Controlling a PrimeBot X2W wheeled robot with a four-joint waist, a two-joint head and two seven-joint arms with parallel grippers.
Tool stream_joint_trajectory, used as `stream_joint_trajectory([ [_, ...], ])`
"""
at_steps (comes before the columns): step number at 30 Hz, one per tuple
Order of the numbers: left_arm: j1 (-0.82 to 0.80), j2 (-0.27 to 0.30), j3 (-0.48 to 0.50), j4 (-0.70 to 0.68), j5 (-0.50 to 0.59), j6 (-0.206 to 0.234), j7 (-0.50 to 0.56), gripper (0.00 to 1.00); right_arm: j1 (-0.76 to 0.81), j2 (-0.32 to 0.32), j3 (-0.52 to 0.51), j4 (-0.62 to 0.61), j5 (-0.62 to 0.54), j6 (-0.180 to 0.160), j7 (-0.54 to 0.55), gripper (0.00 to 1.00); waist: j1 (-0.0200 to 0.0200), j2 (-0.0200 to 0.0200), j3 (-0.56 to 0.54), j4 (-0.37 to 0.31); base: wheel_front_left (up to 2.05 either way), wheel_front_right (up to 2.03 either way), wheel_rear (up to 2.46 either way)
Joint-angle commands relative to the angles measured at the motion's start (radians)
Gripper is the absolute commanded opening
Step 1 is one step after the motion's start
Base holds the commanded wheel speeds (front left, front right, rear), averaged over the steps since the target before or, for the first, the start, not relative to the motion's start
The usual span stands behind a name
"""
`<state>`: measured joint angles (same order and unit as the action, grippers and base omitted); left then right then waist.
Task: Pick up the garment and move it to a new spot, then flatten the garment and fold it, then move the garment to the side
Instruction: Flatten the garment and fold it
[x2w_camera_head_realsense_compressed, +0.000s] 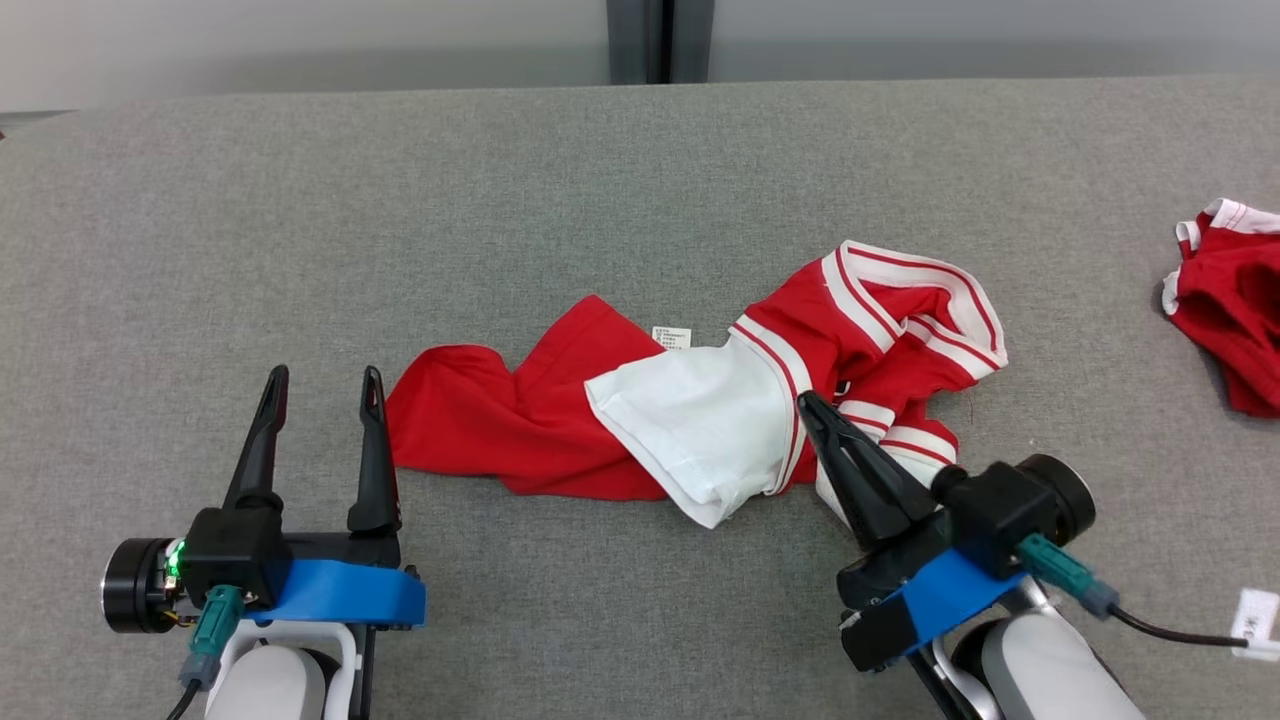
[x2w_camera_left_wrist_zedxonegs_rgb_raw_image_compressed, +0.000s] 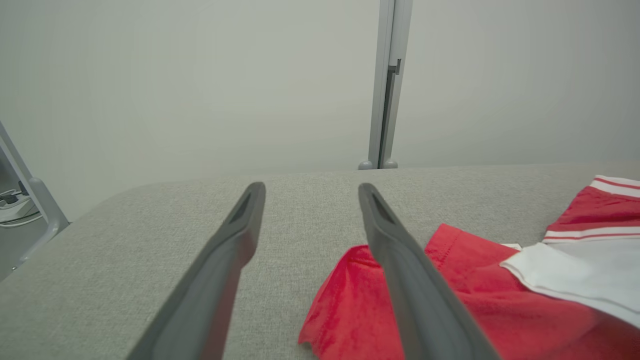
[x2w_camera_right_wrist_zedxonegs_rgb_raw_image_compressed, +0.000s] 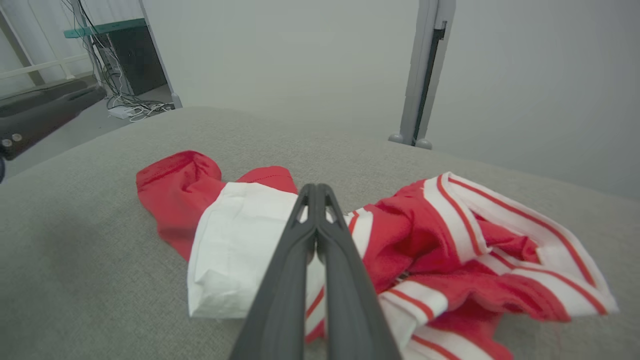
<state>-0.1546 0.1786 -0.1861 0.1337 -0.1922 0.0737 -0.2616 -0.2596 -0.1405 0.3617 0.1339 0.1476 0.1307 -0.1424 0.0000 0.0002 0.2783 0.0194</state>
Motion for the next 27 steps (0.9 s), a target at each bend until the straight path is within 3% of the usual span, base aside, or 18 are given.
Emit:
stream_joint_trajectory([
  [1, -0.001, -0.001, 0.003, 0.000, 0.002, -0.001, -0.004, 1.00, 0.019, 0.004, -0.010, -0.011, 0.012, 0.000, -0.013, 0.00, 0.0000, -0.0002, -0.003, -0.004, 0.00, 0.00, 0.00],
  [7, 0.015, 0.000, 0.008, 0.005, 0.006, -0.004, -0.004, 1.00, 0.072, 0.028, -0.101, -0.065, 0.072, 0.000, -0.071, 0.00, 0.0000, -0.0002, -0.025, -0.019, 0.00, 0.00, 0.00],
  [8, 0.019, 0.000, 0.008, 0.006, 0.007, -0.005, -0.004, 1.00, 0.081, 0.031, -0.126, -0.071, 0.075, 0.000, -0.076, 0.37, 0.0000, -0.0002, -0.028, -0.021, 0.00, 0.00, 0.00],
  [9, 0.021, 0.000, 0.007, 0.007, 0.008, -0.007, -0.004, 1.00, 0.087, 0.036, -0.152, -0.075, 0.074, 0.000, -0.081, 0.88, 0.0000, -0.0002, -0.031, -0.023, 0.00, 0.00, 0.00],
  [10, 0.023, 0.001, 0.007, 0.008, 0.009, -0.008, -0.004, 1.00, 0.094, 0.040, -0.181, -0.078, 0.067, 0.000, -0.083, 1.00, 0.0000, -0.0002, -0.035, -0.025, 0.00, 0.00, 0.00],
  [20, 0.057, 0.009, -0.004, 0.029, 0.005, -0.010, -0.003, 1.00, 0.178, 0.065, -0.446, -0.073, 0.026, 0.000, -0.090, 1.00, 0.0000, -0.0002, -0.096, -0.043, 0.00, 0.00, 0.00],
  [27, 0.094, 0.018, -0.012, 0.037, -0.005, -0.012, 0.020, 1.00, 0.239, 0.042, -0.449, -0.088, 0.024, 0.000, -0.013, 1.00, 0.0000, -0.0002, -0.142, -0.046, 0.00, 0.00, 0.00],
])
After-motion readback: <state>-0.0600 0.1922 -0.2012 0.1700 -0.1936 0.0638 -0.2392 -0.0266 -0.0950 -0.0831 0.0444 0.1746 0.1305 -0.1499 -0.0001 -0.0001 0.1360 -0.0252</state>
